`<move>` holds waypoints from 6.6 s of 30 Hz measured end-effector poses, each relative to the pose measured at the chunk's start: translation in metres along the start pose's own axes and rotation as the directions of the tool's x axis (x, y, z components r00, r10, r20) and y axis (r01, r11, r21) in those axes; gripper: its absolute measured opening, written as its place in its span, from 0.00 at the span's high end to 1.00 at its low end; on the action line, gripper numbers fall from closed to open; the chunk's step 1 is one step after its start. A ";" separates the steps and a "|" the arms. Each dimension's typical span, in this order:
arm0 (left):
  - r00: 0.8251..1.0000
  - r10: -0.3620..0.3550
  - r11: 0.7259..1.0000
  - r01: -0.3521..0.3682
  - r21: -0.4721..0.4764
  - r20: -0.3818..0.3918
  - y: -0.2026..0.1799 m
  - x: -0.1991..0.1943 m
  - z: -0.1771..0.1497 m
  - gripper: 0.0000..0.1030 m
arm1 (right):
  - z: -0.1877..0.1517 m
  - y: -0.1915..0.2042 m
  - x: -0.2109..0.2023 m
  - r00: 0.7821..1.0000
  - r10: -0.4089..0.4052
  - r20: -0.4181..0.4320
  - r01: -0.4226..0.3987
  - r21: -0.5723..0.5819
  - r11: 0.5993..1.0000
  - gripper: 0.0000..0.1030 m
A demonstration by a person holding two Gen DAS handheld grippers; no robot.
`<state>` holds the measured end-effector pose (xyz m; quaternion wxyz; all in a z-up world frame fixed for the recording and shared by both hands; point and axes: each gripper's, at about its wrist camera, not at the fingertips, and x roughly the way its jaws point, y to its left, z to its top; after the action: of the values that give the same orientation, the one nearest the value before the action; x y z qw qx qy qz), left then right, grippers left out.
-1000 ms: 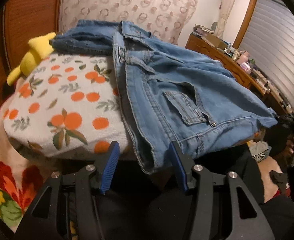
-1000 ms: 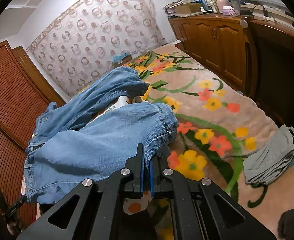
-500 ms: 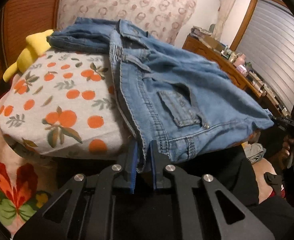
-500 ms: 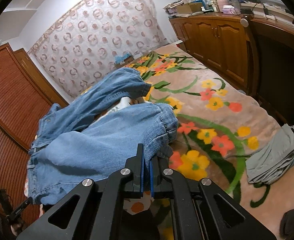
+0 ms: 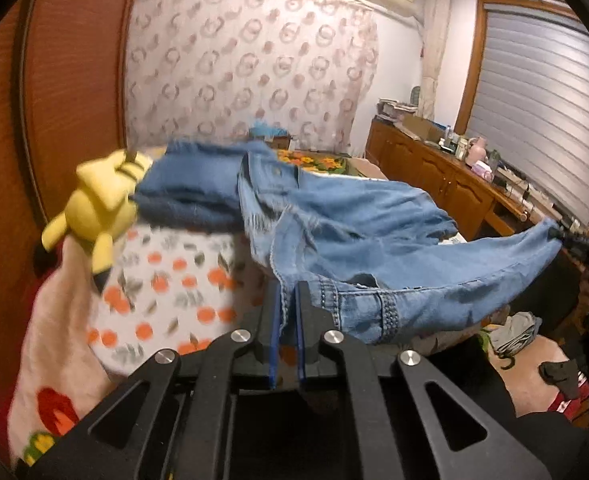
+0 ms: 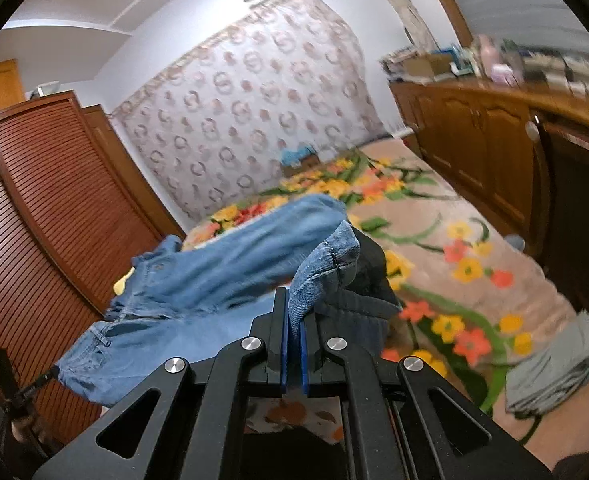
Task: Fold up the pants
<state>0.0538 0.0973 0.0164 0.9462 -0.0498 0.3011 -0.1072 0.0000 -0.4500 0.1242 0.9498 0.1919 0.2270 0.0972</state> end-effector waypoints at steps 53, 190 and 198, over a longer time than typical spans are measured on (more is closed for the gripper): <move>0.978 0.163 0.983 -0.149 0.110 -0.129 0.041 0.352 0.222 0.97 | 0.154 0.002 0.372 0.968 -0.147 -0.204 0.133 -0.081 0.988 0.96; 0.956 -0.012 0.904 0.136 0.406 -0.294 -0.135 0.423 0.202 0.28 | 0.072 -0.032 0.264 0.948 -0.141 -0.285 0.135 -0.039 0.990 0.55; 0.928 0.201 0.862 -0.016 0.506 -0.314 -0.128 0.465 0.190 0.28 | 0.070 -0.004 0.294 0.957 -0.079 -0.279 0.061 -0.072 0.996 0.53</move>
<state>0.5120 -0.1302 -0.0689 0.8613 0.2317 0.4320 -0.1337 0.2916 -0.3964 0.0647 0.9162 0.1383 0.3633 0.0969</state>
